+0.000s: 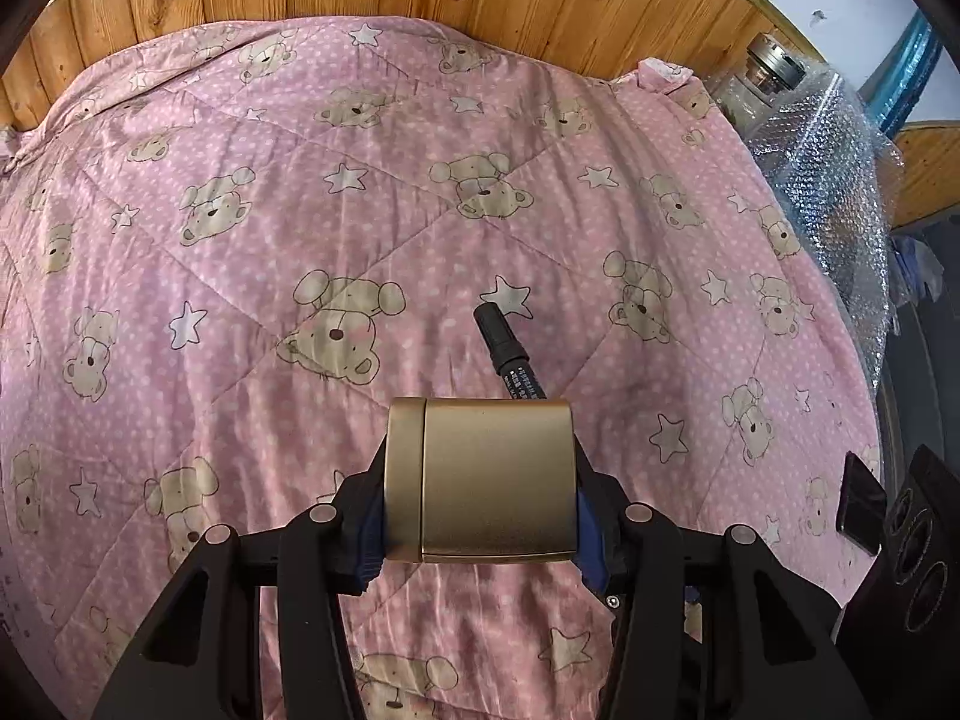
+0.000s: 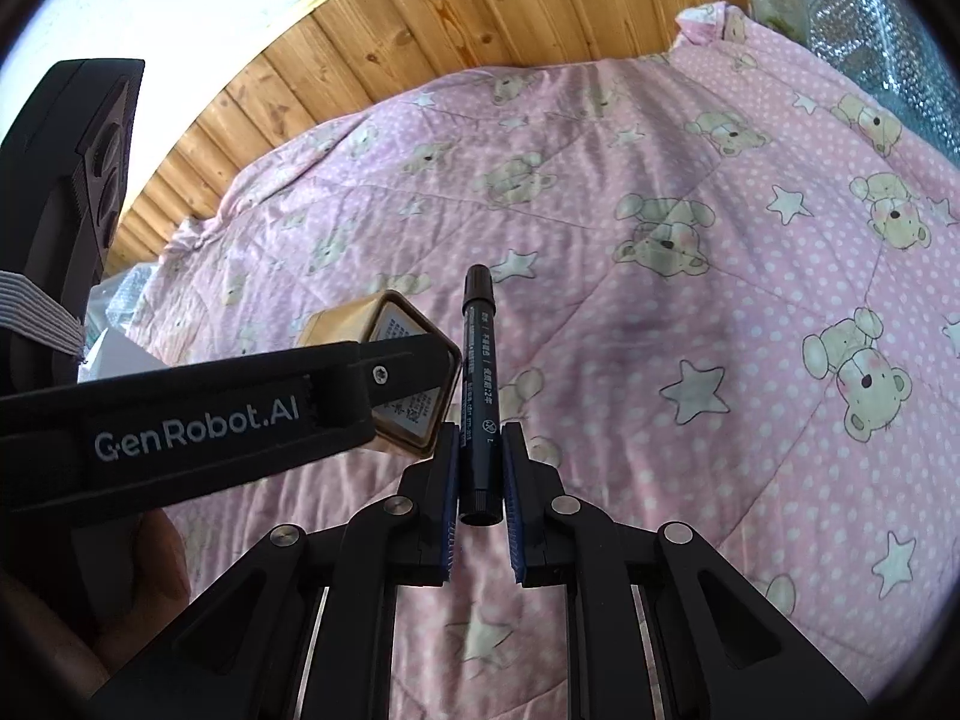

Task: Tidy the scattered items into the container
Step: 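Lift the marker and gold tin and carry them over the white box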

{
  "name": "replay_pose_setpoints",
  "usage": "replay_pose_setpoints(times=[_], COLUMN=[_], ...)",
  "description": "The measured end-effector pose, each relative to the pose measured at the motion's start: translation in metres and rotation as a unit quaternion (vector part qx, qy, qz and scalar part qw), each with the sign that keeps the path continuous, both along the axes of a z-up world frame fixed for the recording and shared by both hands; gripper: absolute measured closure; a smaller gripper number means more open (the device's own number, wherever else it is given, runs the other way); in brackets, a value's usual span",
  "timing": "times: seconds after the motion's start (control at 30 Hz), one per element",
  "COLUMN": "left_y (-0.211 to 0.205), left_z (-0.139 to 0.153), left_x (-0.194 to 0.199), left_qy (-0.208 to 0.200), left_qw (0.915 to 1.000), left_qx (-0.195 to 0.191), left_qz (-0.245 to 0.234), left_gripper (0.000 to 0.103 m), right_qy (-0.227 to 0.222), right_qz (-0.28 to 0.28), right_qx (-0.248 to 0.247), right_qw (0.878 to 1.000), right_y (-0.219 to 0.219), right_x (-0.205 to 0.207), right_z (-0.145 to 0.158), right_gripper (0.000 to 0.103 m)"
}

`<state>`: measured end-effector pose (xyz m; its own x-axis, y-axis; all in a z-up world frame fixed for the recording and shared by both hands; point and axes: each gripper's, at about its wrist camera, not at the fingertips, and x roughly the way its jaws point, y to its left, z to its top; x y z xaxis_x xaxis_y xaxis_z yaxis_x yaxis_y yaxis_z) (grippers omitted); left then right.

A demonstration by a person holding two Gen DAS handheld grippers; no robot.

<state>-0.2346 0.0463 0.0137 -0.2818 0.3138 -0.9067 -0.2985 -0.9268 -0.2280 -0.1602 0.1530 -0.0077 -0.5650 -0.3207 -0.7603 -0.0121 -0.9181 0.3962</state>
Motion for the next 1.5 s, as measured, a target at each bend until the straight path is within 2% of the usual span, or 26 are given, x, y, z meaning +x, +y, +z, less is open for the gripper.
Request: replay_pose_setpoints(times=[0.53, 1.5], left_y=[-0.045, -0.186], left_z=[0.035, 0.087], left_x=[0.046, 0.112], left_qy=[0.018, 0.057], left_qw=[0.9997, 0.9935], left_qx=[0.011, 0.050], left_qz=[0.009, 0.085], left_gripper=[0.052, 0.052], right_qy=[0.010, 0.050], right_qz=[0.017, 0.100], right_qx=[0.000, 0.039], right_qw=[1.000, 0.993], right_y=[-0.036, -0.153], right_x=[0.038, 0.084], right_z=[0.028, 0.086], right_gripper=[0.089, 0.089])
